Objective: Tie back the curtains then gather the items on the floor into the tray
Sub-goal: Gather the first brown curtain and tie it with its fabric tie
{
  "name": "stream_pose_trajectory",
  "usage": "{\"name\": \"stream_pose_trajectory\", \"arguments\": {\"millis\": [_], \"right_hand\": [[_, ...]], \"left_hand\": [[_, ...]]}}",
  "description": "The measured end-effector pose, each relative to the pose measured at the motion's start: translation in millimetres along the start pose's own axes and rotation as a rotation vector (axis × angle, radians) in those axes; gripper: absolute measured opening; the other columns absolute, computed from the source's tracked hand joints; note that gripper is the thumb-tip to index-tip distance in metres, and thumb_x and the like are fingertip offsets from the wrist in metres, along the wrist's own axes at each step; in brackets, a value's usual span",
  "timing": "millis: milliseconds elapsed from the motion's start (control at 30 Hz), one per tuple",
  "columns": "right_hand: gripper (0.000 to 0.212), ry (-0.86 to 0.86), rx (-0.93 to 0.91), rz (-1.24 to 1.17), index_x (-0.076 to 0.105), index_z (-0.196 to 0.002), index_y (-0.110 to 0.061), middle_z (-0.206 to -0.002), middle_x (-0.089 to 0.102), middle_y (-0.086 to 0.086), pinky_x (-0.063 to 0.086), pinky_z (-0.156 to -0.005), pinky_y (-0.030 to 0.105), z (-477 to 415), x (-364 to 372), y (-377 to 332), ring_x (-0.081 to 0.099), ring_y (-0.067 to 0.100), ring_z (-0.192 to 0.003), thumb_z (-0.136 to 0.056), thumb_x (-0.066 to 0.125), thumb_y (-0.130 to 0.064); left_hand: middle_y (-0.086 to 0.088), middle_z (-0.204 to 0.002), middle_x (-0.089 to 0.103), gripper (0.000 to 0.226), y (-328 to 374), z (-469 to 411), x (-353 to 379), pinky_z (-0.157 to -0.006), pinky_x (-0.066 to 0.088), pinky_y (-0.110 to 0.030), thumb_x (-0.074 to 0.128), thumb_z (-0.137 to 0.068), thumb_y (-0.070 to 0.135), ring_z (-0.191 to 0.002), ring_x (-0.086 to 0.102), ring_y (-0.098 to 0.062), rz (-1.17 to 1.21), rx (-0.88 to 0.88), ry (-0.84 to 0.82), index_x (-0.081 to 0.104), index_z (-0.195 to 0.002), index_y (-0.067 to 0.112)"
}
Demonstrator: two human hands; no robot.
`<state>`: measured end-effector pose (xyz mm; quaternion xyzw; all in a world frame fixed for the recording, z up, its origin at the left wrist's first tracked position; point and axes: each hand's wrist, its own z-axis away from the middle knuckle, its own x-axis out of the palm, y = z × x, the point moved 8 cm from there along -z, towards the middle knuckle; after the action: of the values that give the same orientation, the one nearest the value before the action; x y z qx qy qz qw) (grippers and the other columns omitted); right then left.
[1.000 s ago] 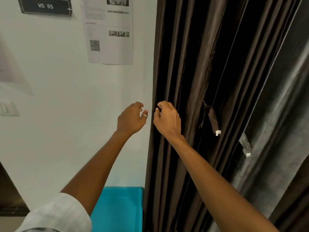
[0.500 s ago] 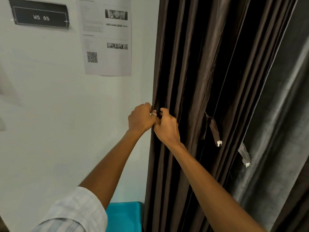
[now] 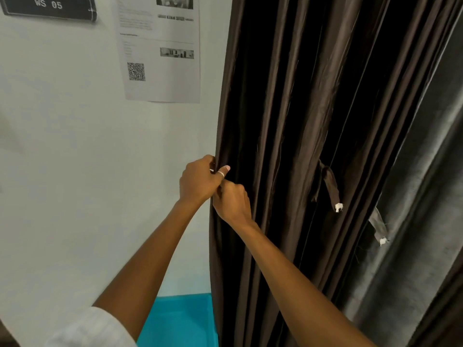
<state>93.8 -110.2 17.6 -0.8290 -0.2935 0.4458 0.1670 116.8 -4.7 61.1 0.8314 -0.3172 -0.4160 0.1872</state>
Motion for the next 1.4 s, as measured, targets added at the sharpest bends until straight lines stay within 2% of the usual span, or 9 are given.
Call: {"name": "stream_pose_trajectory", "arguments": {"millis": [233,333,433,600,700,800,900,1133,1400], "right_hand": [[0.016,-0.028,0.038,-0.005,0.069,-0.105,-0.013,-0.080,0.069,-0.003,0.042,-0.053,0.021,5.9,-14.6,0.0,0.063,0.014,-0.065,-0.102,0.056,-0.022],[0.012,0.247,0.117,0.023,0.065,-0.105,-0.021,-0.083,0.070,-0.004,0.054,-0.059,0.029,14.8,-57.3,8.2,0.067,0.013,-0.071,-0.099,0.060,-0.031],[0.039,0.535,0.181,0.002,0.050,-0.116,-0.018,-0.106,0.060,0.000,0.049,-0.061,0.033,25.2,-98.8,20.4,0.061,0.014,-0.081,-0.091,0.071,-0.038],[0.053,0.336,0.230,0.016,0.046,-0.129,-0.018,-0.104,0.061,-0.005,0.053,-0.071,0.034,5.9,-98.1,42.4,0.061,0.013,-0.089,-0.090,0.073,-0.042],[0.020,0.264,0.272,0.018,0.056,-0.102,-0.021,-0.085,0.068,0.003,0.053,-0.069,0.036,-7.9,-103.7,73.3,0.067,0.025,-0.083,-0.096,0.064,-0.038],[0.038,0.324,0.374,0.026,0.042,-0.068,-0.021,-0.072,0.065,0.007,0.052,-0.069,0.038,-12.4,-128.0,107.5,0.067,0.037,-0.083,-0.095,0.063,-0.035],[0.045,0.412,0.415,0.045,0.039,-0.061,-0.018,-0.063,0.057,0.003,0.055,-0.069,0.041,-7.3,-147.6,120.5,0.064,0.034,-0.074,-0.096,0.064,-0.031],[0.013,0.493,0.120,0.139,0.072,-0.104,-0.007,-0.090,0.073,0.013,0.049,-0.067,0.029,26.3,-113.1,70.0,0.070,0.031,-0.081,-0.098,0.062,-0.013],[0.008,0.393,-0.097,0.023,0.071,-0.099,-0.003,-0.083,0.070,0.008,0.058,-0.063,0.030,25.8,-66.8,26.4,0.066,0.018,-0.068,-0.096,0.064,-0.005]], "left_hand": [[0.001,-0.052,0.053,0.046,-20.2,9.2,-1.0,-0.055,0.043,-0.027,0.056,-0.102,0.034,-0.049,0.053,-0.014,0.014,-0.015,0.025,0.053,-0.058,0.019],[0.000,-0.049,0.050,0.050,-26.5,10.9,-4.3,-0.051,0.040,-0.024,0.056,-0.102,0.036,-0.046,0.051,-0.015,0.042,-0.013,0.030,0.050,-0.056,0.018],[-0.003,-0.049,0.051,0.051,-31.0,10.2,-6.8,-0.054,0.044,-0.025,0.057,-0.102,0.036,-0.046,0.053,-0.020,0.075,-0.019,0.024,0.052,-0.057,0.012],[-0.001,-0.048,0.047,0.053,-28.1,11.0,-6.5,-0.054,0.042,-0.023,0.058,-0.101,0.036,-0.045,0.048,-0.017,0.084,-0.015,0.024,0.045,-0.053,0.018],[-0.001,-0.051,0.050,0.051,-35.3,10.3,-11.4,-0.055,0.042,-0.021,0.058,-0.101,0.037,-0.046,0.049,-0.015,0.076,-0.039,0.038,0.048,-0.055,0.017],[-0.003,-0.054,0.055,0.049,-45.8,8.3,-21.6,-0.058,0.046,-0.022,0.057,-0.101,0.038,-0.050,0.053,-0.017,0.062,-0.059,0.067,0.052,-0.058,0.016],[-0.003,-0.054,0.055,0.048,-45.9,8.2,-21.4,-0.059,0.047,-0.023,0.057,-0.101,0.038,-0.051,0.054,-0.018,0.053,-0.058,0.069,0.054,-0.059,0.016],[0.004,-0.050,0.048,0.050,-17.2,24.7,2.6,-0.052,0.037,-0.021,0.054,-0.103,0.036,-0.047,0.050,-0.013,0.033,-0.038,0.099,0.047,-0.055,0.022],[0.006,-0.047,0.047,0.052,17.3,38.2,27.8,-0.048,0.030,-0.026,0.052,-0.102,0.034,-0.045,0.047,-0.016,0.084,0.018,0.051,0.040,-0.052,0.024]]}}
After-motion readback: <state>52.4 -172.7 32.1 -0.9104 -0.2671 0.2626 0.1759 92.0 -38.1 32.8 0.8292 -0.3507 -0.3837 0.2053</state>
